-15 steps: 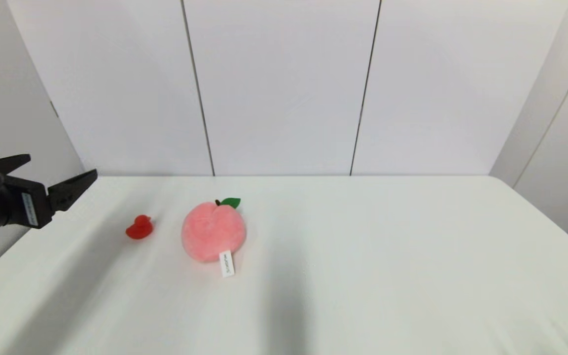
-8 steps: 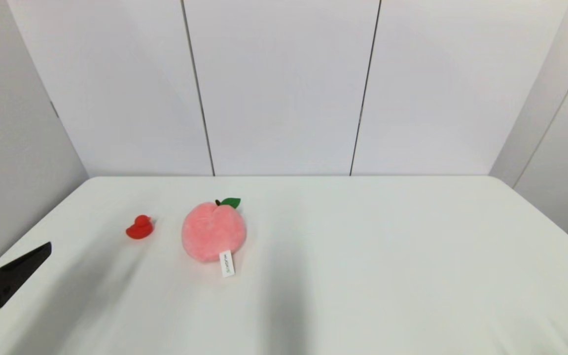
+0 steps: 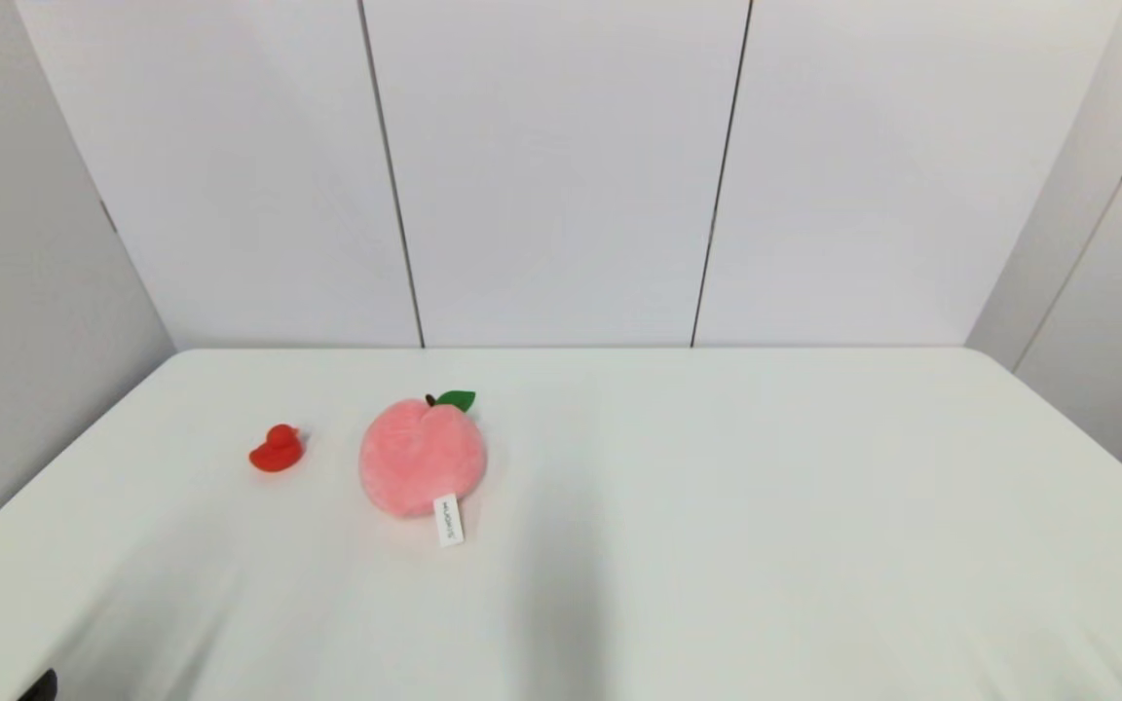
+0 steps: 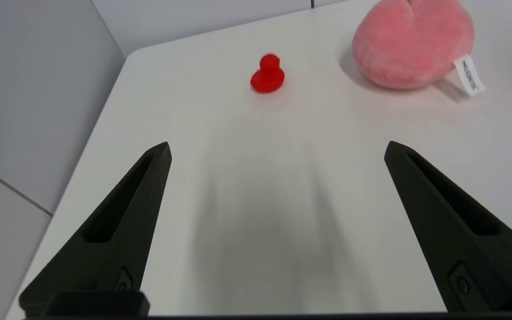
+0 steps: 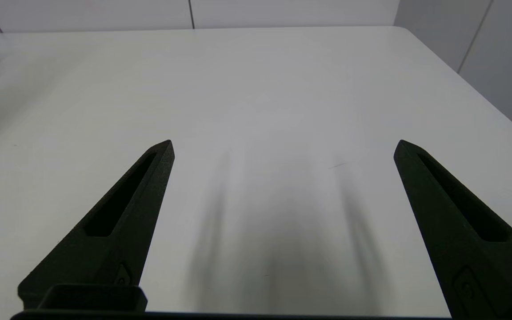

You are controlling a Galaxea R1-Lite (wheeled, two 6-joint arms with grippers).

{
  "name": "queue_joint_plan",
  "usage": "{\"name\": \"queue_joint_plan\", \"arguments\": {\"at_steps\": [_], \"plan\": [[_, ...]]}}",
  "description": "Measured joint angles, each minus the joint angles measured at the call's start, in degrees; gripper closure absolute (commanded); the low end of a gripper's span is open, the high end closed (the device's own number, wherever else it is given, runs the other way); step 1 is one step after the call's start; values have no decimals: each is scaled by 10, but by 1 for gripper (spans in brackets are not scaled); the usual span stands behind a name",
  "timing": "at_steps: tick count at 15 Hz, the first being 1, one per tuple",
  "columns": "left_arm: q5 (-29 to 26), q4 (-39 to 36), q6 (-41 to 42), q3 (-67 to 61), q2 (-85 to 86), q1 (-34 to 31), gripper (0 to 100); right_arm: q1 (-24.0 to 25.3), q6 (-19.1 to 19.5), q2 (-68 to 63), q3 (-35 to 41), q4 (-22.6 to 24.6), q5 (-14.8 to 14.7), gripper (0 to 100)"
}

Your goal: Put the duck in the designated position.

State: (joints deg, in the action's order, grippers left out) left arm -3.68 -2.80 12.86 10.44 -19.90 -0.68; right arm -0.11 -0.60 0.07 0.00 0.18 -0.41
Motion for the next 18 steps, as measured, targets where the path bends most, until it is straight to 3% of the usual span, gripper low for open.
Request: {"name": "queue_joint_plan", "arguments": {"at_steps": [6, 18], "plan": [[0, 20, -11, -96, 139, -1, 0, 0, 0, 0, 0, 0, 0, 0], [1, 30, -24, -103, 200, 0, 0, 0, 0, 0, 0, 0, 0, 0]]}}
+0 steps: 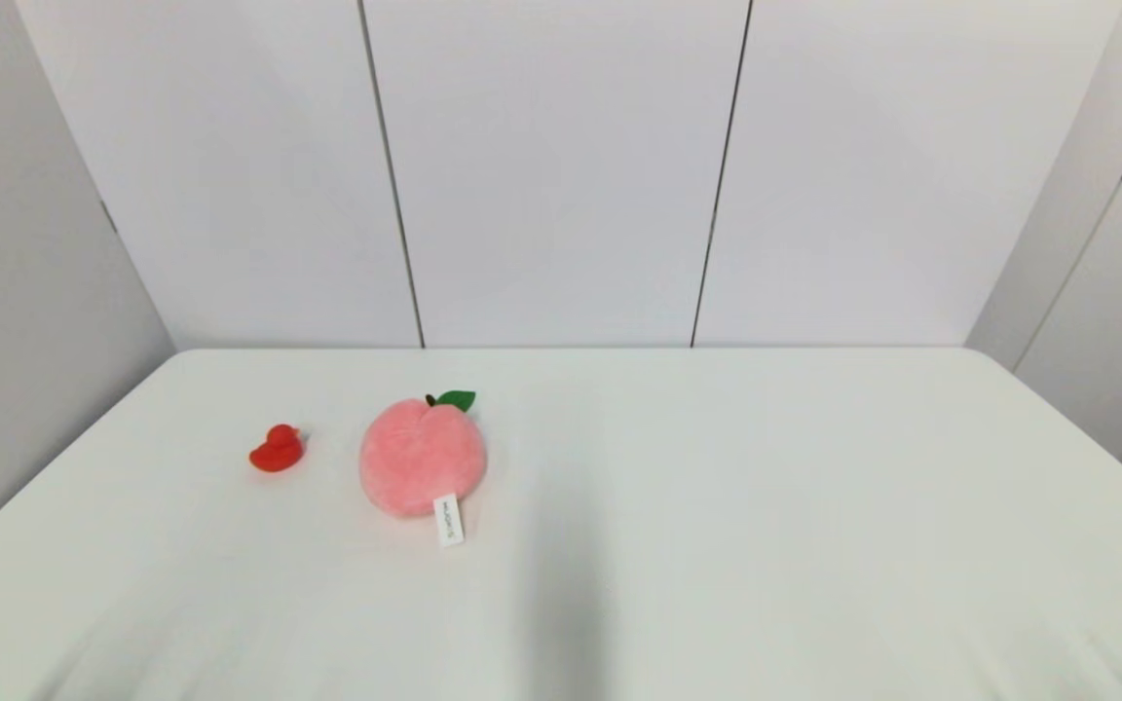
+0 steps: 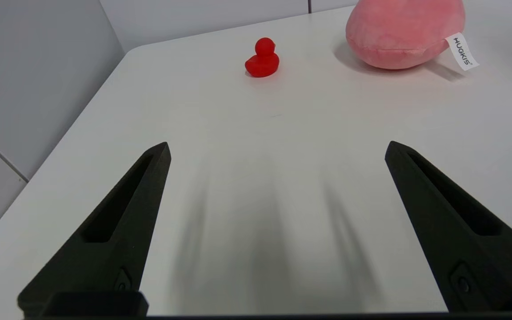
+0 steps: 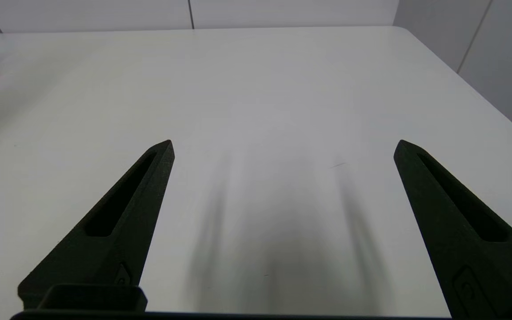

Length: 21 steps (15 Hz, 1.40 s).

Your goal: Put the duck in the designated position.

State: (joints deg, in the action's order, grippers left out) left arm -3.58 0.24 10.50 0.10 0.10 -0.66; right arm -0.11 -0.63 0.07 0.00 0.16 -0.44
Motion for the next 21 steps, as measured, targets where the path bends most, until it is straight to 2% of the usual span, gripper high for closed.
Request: {"name": "queue_joint_plan", "arguments": {"at_steps": [8, 21], "plan": [[1, 3, -38, 0, 0, 0, 0, 0, 0, 0, 0, 0, 0, 0], [1, 3, -41, 0, 0, 0, 0, 0, 0, 0, 0, 0, 0, 0]]}}
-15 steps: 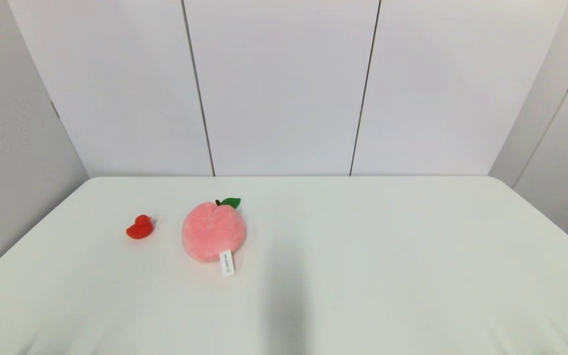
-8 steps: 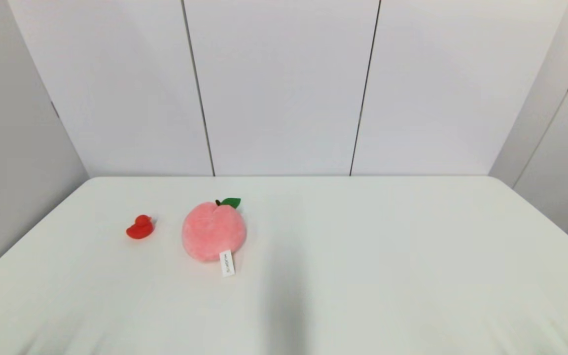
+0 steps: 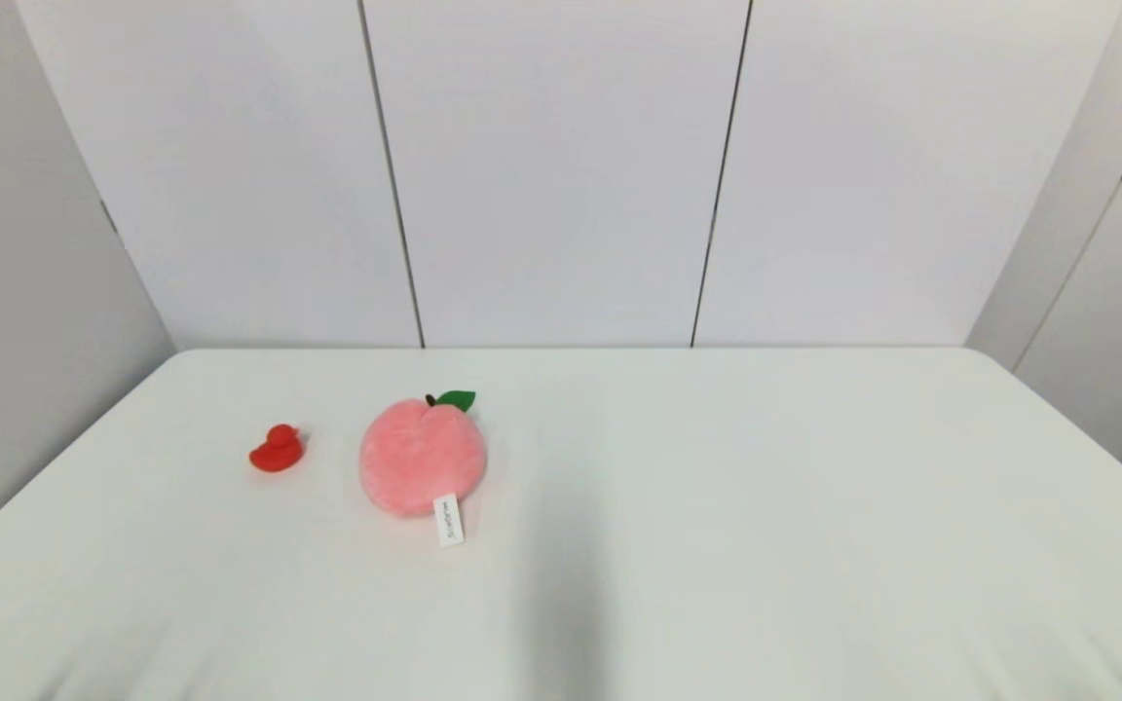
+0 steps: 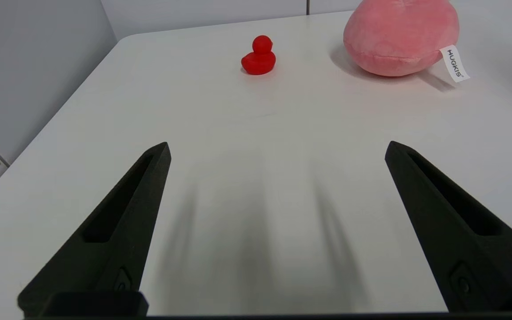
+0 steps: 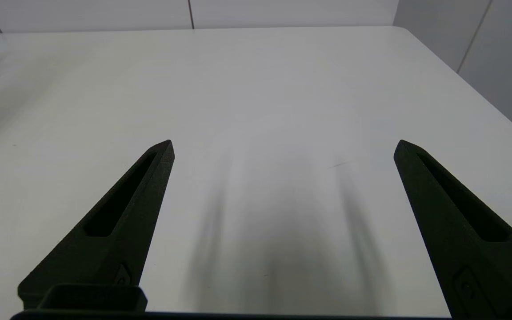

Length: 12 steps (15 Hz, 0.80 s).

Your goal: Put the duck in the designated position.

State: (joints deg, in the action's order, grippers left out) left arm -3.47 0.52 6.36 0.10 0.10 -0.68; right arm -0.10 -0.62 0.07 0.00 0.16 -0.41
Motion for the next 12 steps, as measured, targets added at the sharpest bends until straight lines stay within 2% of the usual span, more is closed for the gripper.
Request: {"name": "queue_joint_plan", "arguments": {"at_steps": [12], "plan": [[0, 0, 0, 0, 0, 0, 0, 0, -2, 0, 0, 1, -6, 0]]}}
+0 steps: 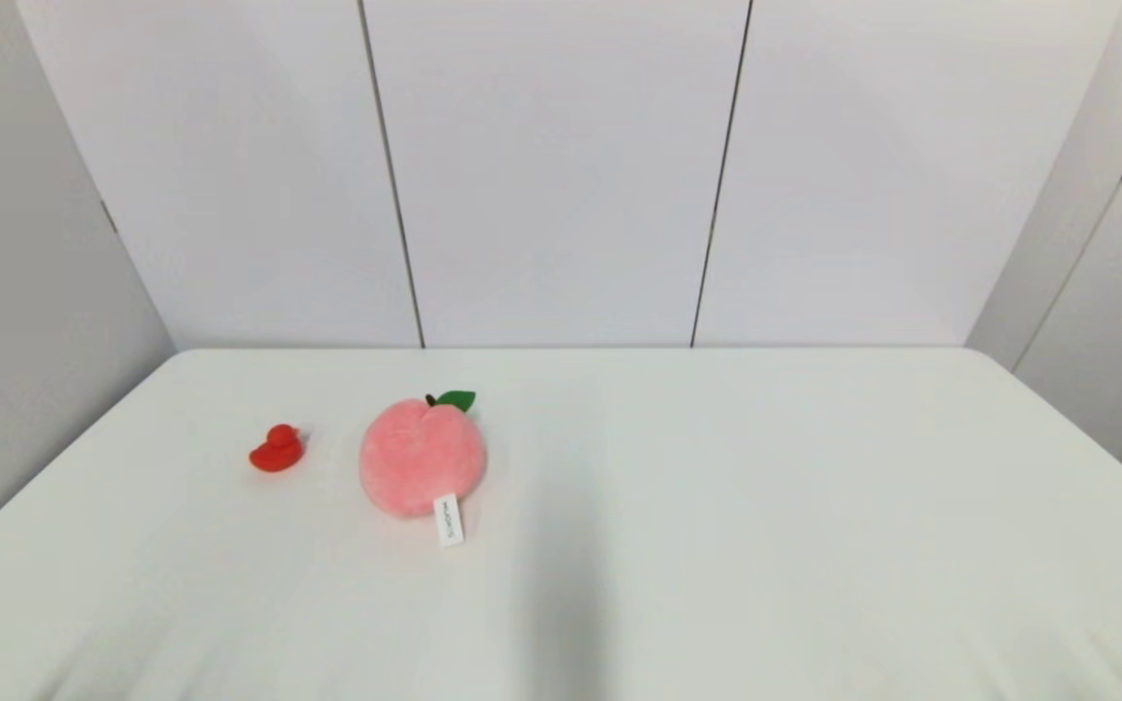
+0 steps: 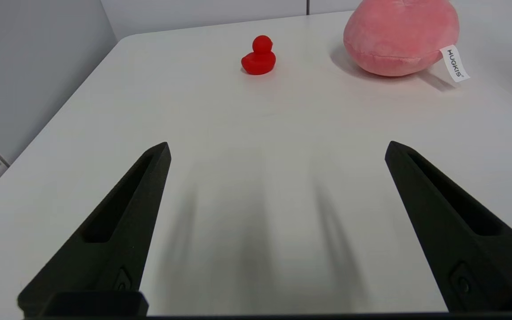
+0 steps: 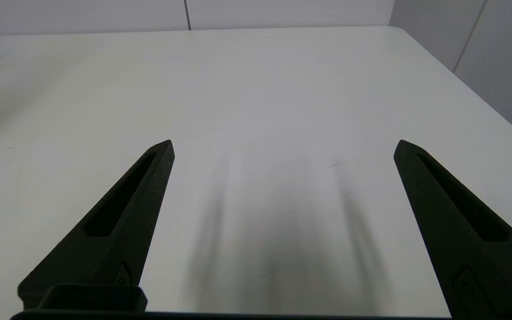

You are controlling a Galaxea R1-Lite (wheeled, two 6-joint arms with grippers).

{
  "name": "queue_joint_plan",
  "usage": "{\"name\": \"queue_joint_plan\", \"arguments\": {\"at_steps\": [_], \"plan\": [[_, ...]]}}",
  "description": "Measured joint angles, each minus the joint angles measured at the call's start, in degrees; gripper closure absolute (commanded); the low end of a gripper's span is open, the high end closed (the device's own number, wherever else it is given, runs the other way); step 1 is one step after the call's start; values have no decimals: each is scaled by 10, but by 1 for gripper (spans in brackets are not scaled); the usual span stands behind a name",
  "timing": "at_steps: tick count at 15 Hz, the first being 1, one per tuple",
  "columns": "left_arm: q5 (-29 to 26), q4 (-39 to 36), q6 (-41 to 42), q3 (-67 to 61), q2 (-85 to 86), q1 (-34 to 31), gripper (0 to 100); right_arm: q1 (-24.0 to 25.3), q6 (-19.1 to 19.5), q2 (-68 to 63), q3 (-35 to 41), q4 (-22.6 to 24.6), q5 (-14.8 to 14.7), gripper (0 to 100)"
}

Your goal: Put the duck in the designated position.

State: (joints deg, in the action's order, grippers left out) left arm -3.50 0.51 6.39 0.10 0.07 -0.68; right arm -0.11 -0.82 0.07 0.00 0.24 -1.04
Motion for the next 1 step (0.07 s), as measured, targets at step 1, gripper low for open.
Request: {"name": "queue_joint_plan", "arguments": {"at_steps": [1], "plan": [[0, 0, 0, 0, 0, 0, 0, 0, -1, 0, 0, 0, 0, 0]]}}
